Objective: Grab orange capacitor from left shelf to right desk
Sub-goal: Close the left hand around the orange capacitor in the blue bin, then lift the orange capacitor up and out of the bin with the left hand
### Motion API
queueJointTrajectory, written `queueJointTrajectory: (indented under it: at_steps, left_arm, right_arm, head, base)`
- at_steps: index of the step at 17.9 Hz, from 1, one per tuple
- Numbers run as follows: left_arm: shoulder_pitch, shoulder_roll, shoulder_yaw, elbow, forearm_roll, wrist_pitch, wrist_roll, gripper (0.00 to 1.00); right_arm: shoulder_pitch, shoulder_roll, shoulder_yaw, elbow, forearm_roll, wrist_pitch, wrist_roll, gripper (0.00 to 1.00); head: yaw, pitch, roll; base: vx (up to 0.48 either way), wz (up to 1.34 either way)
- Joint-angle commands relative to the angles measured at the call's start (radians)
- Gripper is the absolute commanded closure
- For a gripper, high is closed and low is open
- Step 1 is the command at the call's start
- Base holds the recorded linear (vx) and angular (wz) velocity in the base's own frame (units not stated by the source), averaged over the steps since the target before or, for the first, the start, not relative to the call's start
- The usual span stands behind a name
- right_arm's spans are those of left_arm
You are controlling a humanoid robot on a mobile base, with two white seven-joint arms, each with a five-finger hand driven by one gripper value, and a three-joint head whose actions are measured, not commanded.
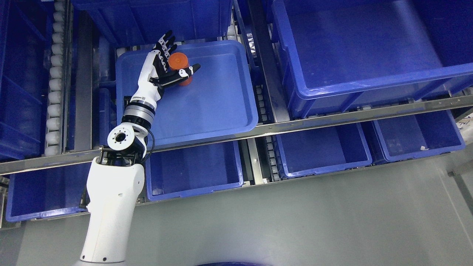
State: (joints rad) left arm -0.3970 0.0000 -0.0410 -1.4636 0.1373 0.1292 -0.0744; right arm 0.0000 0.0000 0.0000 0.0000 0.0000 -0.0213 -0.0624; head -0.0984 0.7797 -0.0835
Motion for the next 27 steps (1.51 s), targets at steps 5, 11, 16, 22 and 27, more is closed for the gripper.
queueJointTrajectory:
  at_steps: [5,11,16,22,27]
  left_arm:
    - [-0.074,0.017,-0.060,0.175,-0.044,0.001,-0.001,0.00]
    - [-0.068,0.017,-0.033,0.177,-0.041,-0.002,-0.074,0.21]
    - [-0.056,0.017,0.009,0.172,-0.036,-0.080,-0.076,0.49]
    - [-0.033,0.017,0.023,0.172,0.008,-0.204,-0.091,0.94]
    - [-0.034,0.017,0.019,0.169,0.033,-0.233,-0.091,1.00]
  right_arm:
    - [0.002,-0.017,-0.017,-0.017,0.003,0.000,0.000,0.00]
    - [0.003,-0.017,-0.017,-0.017,0.003,0.000,0.000,0.00]
    - [0.003,-0.017,-0.017,-0.017,0.003,0.000,0.000,0.00]
    - [0.003,-0.017,-0.017,-0.017,0.003,0.000,0.000,0.00]
    - [0.003,-0.017,-0.017,-0.017,0.003,0.000,0.000,0.00]
  head:
    - [0.0000,0.000,0.000]
    - [0.0000,0.000,0.000]
    - [0.0000,0.000,0.000]
    - [0.0000,0.000,0.000]
    - [0.0000,0.000,0.000]
  base:
    - [0.000,0.00]
    - [0.000,0.00]
    - [-0.001,0.00]
    - [0.000,0.00]
    - [0.000,0.00]
